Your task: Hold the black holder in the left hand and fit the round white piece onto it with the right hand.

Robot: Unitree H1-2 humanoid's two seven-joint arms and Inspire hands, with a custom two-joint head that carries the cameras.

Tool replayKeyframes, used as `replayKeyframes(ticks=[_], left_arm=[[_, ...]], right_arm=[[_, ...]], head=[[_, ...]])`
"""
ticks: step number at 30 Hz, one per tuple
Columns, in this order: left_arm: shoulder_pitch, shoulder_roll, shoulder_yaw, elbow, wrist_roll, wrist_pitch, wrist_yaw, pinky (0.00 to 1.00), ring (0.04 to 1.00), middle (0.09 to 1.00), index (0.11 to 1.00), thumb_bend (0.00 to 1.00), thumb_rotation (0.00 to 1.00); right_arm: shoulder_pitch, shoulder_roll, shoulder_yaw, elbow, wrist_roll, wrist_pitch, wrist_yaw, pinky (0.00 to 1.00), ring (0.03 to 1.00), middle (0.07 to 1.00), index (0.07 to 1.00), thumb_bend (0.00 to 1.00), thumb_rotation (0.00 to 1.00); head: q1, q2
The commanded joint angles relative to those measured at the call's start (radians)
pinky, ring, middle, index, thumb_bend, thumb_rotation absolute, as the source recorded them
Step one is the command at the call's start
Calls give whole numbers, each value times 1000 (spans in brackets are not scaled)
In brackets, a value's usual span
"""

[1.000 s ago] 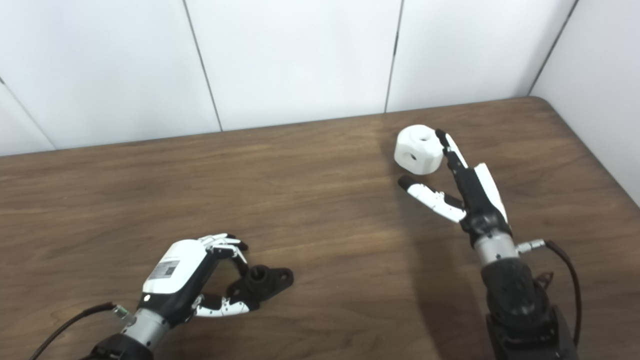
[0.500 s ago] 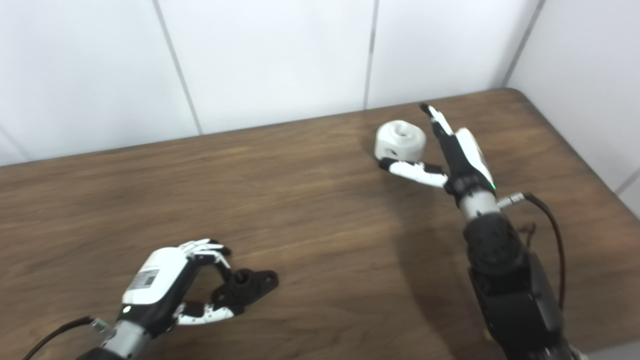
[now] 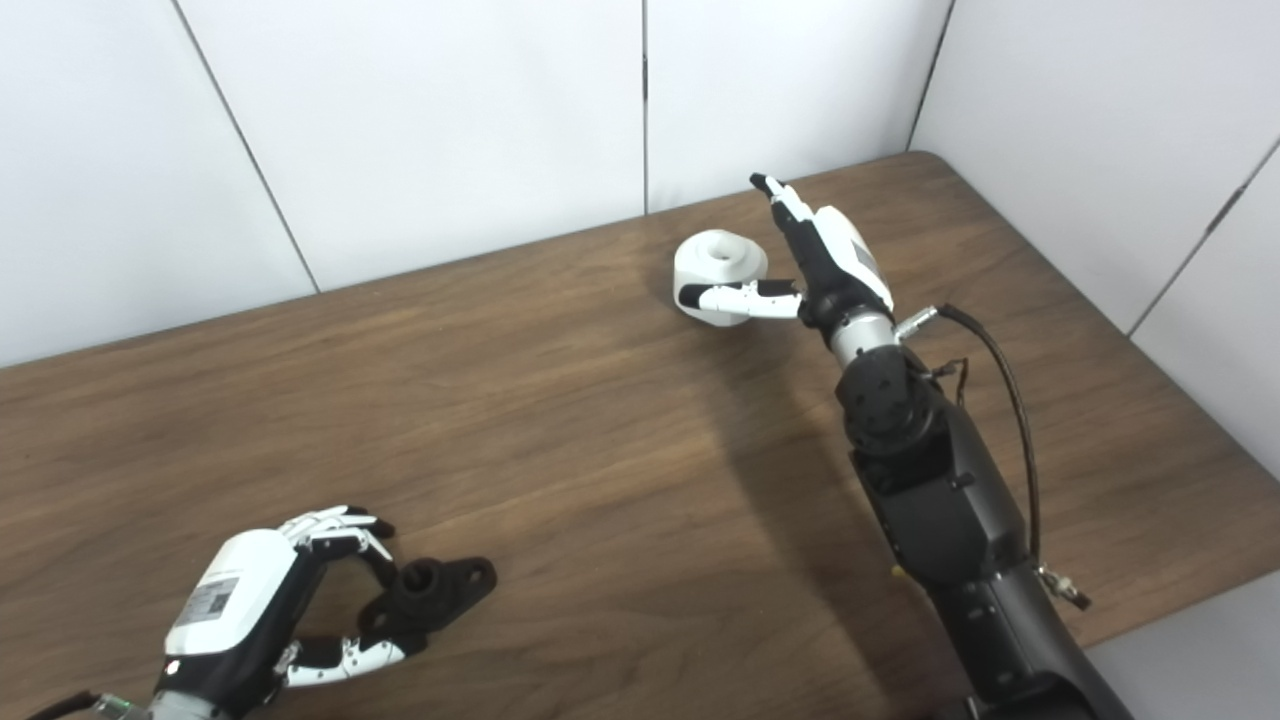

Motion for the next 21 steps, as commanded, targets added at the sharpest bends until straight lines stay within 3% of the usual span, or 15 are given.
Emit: replayKeyframes(ticks=[1,10,21], left_arm=[[42,44,1,59,11,31,-53,835,850,757,486,522,52],[50,48,11,53,-4,28,-54,818,853,759,486,522,51],[54,46,12,46,-13,26,-56,795,854,756,486,522,50]], right_arm=[[-57,-35,0,2,-25,-5,-15,987,1000,1000,959,871,492],[-120,-55,39,117,-65,4,-9,998,1000,1000,912,874,466],[-162,-56,59,183,-113,17,23,1000,1000,1000,843,871,399]], head=[[-5,0],[-17,-6],[-15,-8]])
